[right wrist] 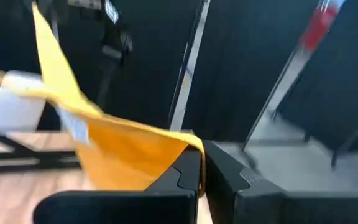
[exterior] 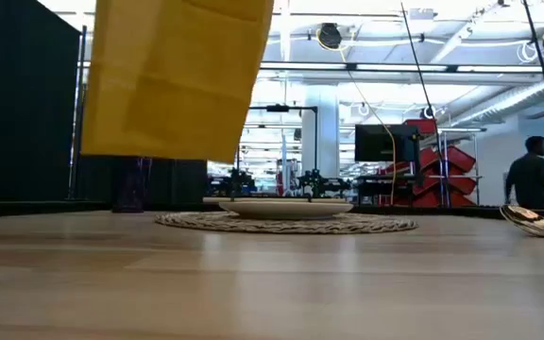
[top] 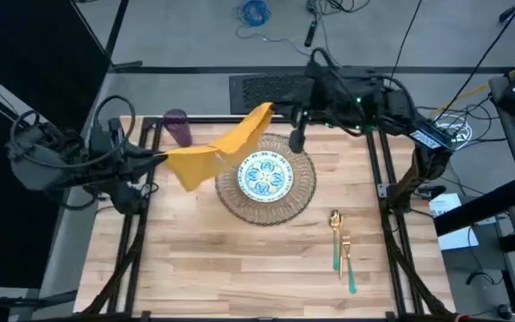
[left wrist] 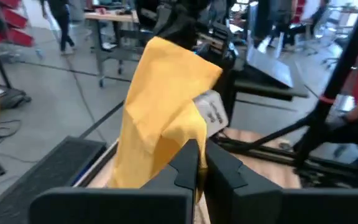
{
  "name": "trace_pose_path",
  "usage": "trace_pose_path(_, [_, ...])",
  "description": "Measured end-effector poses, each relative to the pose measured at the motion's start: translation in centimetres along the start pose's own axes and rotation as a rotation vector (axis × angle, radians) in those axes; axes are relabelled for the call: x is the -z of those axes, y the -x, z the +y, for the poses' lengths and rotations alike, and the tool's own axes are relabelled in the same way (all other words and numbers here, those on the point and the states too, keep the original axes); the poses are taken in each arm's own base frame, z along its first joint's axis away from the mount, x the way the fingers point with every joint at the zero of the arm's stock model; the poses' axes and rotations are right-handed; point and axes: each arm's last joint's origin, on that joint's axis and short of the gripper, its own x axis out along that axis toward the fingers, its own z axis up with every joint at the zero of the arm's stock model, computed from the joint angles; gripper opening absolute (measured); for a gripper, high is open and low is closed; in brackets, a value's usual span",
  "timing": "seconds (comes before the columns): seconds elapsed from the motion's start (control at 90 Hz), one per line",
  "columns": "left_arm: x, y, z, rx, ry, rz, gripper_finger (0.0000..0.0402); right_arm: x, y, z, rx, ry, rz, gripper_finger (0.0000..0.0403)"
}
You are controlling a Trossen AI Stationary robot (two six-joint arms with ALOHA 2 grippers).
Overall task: Set table place
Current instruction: Fold the yellow table napkin
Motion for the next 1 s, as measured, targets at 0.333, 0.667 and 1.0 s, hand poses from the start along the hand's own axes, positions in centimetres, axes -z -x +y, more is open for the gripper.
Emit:
trace_pose_path(0.333, [5.9,-2.5,-7.4,-0.017,-0.009,0.288,0.0000,5.7,-2.3,9.2,-0.098,-0.008,0.514,0.0000])
trace_pose_path(0.667, [14.5,-6.2,-17.2,-0.122,-0.051,0.485,0.0000,12.2,-3.7,18.5,-0.015,0.252,0.763,0.0059])
trace_pose_path(1.0, [22.2,-8.1,-22.8,-0.201,-0.039,0.643,0.0000,13.9,-2.3,20.0,0.041,0.123,0.747,0.0184])
